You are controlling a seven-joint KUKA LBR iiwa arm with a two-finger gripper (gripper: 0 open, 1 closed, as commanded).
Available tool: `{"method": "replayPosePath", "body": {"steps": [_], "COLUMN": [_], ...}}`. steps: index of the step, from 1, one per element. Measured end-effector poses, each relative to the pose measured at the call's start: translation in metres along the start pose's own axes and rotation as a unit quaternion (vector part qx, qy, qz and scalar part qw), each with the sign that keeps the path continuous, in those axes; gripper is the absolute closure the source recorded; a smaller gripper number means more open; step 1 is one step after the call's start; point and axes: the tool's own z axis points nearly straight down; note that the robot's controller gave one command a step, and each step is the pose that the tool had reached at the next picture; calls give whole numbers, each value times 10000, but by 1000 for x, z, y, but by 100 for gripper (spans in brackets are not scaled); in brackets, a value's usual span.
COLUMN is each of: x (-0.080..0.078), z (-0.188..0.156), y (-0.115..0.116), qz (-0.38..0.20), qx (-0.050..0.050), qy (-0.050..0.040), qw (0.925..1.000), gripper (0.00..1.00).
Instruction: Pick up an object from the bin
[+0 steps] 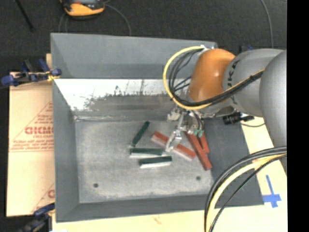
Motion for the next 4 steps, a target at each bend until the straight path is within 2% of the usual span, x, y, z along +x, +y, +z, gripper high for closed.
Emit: {"method": "replayPosePath", "body": {"steps": [1,2,3,4], "x": [-7,16,17,17], "z": [-24,15,12,12], "y": [22,28,29,30], "qz": [476,760,727,725], "qx": [-3,-16,-4,-5], "qy": [-39,-54,35,36], "qw": [9989,9971,9973,9974], "gripper": [0,0,100,100]}}
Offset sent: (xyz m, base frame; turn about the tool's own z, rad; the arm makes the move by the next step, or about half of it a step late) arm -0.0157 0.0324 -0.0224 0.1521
